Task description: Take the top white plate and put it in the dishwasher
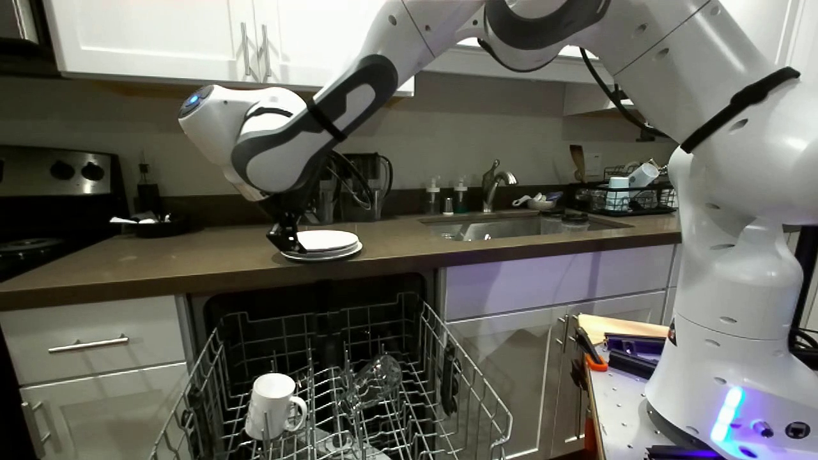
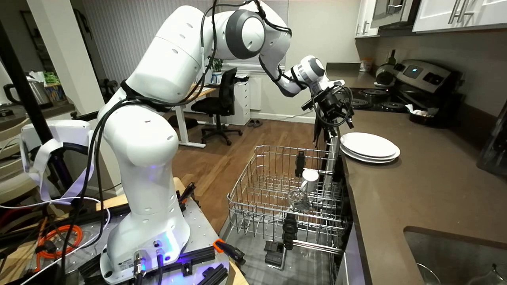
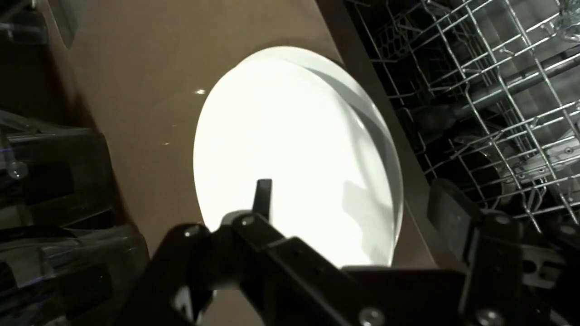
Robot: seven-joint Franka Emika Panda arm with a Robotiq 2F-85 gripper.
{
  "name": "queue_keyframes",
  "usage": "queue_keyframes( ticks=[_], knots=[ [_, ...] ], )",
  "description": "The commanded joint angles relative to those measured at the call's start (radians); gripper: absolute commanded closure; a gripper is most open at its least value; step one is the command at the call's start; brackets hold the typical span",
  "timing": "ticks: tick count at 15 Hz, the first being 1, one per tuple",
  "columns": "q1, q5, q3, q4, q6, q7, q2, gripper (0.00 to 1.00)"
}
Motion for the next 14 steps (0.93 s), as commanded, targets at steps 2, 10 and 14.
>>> queue_keyframes(
  ticks=[2, 10, 14],
  knots=[
    [0.007, 0.038, -0.012, 0.077, -0.033, -0.006, 0.058, 0.08],
    [-0.001, 0.058, -0.008, 0.107, -0.008, -0.069, 0.09, 0.6],
    [0.013, 0.049, -0.02, 0.08, 0.001, -0.04, 0.078, 0.58]
  ],
)
